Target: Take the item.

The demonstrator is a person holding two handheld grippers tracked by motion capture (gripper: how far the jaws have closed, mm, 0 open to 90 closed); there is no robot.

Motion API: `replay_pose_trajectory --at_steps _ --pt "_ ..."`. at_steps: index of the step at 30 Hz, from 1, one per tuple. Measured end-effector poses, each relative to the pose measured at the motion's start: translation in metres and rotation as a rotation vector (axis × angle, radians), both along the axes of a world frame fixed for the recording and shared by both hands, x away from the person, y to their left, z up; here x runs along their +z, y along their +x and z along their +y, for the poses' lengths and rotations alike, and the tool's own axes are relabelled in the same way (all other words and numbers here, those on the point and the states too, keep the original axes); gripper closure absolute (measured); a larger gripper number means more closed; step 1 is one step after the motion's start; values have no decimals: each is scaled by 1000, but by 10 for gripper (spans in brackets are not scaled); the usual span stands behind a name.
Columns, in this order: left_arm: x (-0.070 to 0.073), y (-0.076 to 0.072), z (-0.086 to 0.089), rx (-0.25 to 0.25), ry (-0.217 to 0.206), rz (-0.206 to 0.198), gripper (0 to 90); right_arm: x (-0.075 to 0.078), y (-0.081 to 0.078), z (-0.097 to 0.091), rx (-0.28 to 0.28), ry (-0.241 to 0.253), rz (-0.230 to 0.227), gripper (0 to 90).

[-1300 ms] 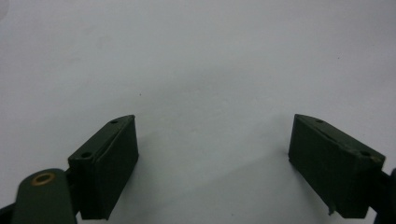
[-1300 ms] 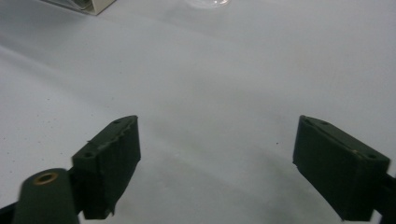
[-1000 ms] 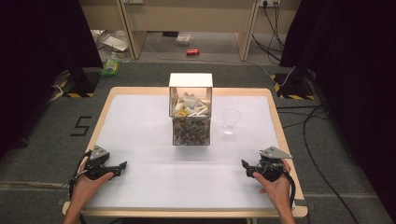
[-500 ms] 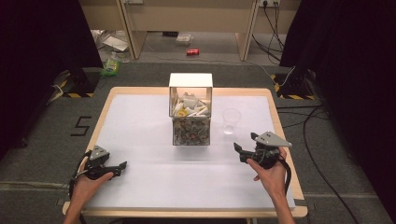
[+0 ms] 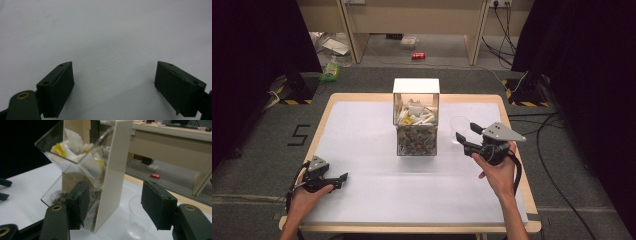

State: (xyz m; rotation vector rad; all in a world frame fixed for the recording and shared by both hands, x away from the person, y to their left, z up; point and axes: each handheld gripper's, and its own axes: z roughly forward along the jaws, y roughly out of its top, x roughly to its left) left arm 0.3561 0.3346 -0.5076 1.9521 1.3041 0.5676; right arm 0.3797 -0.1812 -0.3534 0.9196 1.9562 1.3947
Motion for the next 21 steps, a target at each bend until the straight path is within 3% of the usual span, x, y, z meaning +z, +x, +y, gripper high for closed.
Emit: replay_pose_trajectory --at_steps 9,21 --pt "0 0 0 0 0 0 150 16 5 13 40 32 -32 472" --pt "0 0 0 0 -1 0 150 28 11 37 102 35 -62 518"
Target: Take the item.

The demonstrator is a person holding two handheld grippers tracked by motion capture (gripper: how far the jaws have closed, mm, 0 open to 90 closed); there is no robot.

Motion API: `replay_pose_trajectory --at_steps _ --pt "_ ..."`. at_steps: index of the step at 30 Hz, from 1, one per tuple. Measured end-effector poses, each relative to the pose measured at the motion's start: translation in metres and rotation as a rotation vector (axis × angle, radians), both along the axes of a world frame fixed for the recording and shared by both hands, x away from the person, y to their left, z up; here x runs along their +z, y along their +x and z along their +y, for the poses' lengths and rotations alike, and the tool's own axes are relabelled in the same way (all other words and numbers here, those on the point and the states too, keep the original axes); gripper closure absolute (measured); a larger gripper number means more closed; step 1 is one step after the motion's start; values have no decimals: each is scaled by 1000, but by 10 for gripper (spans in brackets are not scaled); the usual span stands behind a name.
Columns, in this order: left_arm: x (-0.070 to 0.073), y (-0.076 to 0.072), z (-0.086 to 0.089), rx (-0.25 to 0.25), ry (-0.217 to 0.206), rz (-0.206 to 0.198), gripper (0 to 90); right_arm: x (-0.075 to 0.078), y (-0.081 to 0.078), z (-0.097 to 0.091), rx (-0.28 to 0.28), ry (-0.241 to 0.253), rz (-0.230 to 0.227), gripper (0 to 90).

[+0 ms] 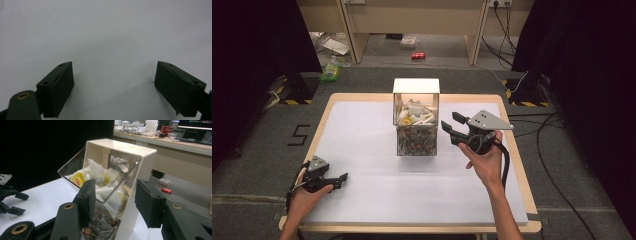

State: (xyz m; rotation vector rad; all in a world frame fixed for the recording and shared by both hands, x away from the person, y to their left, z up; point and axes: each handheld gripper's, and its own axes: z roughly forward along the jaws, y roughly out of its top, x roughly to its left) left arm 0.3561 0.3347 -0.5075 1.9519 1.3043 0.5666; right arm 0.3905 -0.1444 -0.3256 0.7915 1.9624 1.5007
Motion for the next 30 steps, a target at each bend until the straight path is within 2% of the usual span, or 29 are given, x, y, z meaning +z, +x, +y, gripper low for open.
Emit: replay_pose_trajectory --at_steps 16,30 --pt "0 0 0 0 0 0 150 9 18 22 38 13 16 552" --pt "0 0 0 0 0 0 150 13 40 49 90 -49 33 595"
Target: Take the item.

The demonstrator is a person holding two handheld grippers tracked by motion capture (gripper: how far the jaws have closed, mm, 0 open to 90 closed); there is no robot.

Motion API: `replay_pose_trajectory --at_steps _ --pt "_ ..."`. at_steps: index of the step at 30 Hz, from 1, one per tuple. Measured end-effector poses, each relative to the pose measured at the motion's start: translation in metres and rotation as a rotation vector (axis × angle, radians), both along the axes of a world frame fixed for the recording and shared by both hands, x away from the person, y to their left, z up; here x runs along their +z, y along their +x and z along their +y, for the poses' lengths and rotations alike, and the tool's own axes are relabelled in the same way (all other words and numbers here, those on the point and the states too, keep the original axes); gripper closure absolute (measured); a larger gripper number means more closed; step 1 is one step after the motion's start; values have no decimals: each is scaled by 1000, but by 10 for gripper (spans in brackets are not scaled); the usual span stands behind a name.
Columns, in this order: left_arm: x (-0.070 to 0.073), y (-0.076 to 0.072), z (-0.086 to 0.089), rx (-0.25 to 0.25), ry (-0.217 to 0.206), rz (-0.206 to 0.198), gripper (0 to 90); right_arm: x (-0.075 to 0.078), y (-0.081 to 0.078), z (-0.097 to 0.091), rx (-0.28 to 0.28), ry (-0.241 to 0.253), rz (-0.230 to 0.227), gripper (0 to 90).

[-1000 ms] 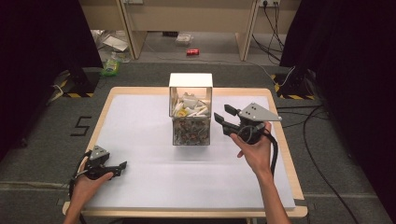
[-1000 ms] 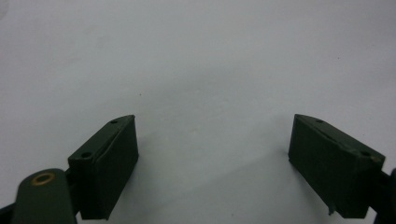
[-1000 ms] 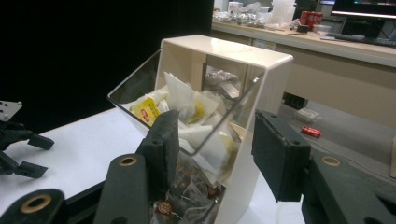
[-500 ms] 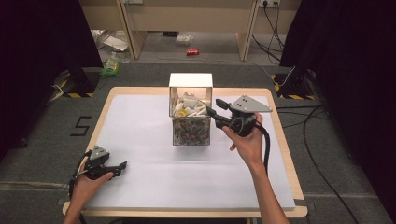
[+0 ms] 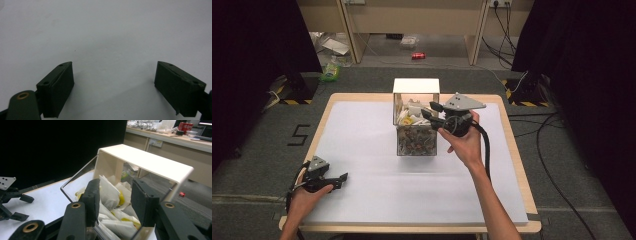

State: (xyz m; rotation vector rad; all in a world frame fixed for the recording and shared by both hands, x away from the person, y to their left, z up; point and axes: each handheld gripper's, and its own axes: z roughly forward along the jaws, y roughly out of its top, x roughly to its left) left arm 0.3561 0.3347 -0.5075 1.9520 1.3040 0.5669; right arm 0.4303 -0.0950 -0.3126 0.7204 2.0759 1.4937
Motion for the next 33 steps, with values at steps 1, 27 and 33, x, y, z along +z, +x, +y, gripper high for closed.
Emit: replay_pose_trajectory --at_steps 1,27,33 --pt "0 0 0 0 0 0 150 0 3 5 8 -8 1 597" --pt "0 0 0 -1 0 3 150 -7 33 33 51 -117 97 825" --pt "0 0 0 -1 0 3 150 -6 30 34 71 -145 86 900"
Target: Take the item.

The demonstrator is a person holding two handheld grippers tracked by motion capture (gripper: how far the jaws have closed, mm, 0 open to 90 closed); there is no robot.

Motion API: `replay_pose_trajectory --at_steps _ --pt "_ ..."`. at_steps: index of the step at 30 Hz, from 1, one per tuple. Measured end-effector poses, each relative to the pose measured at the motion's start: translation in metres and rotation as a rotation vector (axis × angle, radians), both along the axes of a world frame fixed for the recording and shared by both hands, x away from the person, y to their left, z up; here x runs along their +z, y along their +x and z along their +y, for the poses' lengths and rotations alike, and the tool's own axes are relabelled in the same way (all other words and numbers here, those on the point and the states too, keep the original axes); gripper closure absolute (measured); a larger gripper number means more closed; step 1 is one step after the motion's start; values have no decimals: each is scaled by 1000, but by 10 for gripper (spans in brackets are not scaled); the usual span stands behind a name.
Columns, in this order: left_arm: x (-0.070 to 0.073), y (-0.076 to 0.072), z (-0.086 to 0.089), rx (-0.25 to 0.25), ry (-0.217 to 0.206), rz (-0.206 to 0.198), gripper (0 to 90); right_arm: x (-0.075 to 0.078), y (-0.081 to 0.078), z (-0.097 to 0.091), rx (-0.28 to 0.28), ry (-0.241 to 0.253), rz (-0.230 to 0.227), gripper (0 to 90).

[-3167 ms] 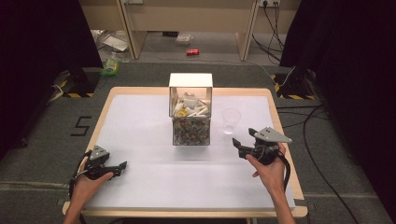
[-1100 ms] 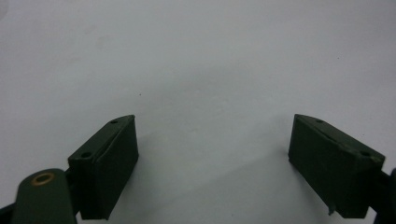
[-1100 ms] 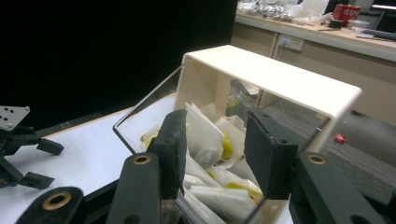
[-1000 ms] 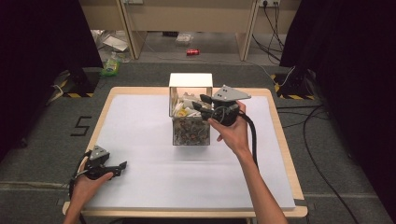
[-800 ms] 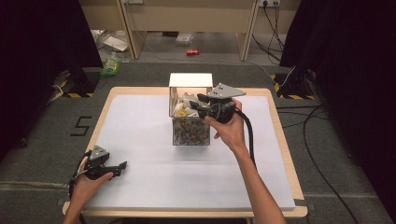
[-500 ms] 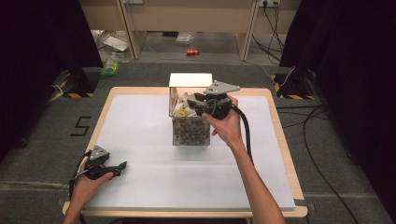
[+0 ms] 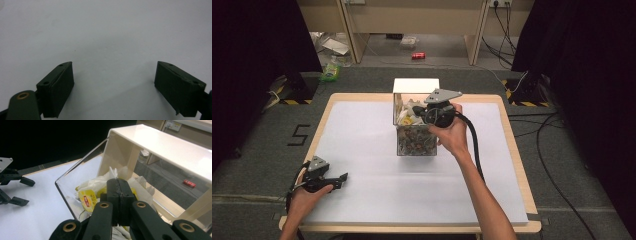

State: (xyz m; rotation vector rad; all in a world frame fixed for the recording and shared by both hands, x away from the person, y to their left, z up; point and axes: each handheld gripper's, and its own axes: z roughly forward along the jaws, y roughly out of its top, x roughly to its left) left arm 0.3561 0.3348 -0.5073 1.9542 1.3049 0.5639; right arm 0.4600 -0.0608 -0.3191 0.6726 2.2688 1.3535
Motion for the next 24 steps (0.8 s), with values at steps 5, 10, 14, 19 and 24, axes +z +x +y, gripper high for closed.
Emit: replay_pose_trajectory --at_steps 5,10,14,19,24 --pt "0 0 0 0 0 0 150 13 -3 -4 4 36 -30 900" --pt "0 0 0 0 0 0 150 28 -8 -9 -2 54 -64 900" --pt "0 0 0 0 0 0 150 34 -10 -12 0 69 -76 900" --pt "0 0 0 0 0 0 150 44 -13 -16 -2 85 -96 900" --pt "0 0 0 0 0 0 150 56 -16 -21 -1 96 -117 900"
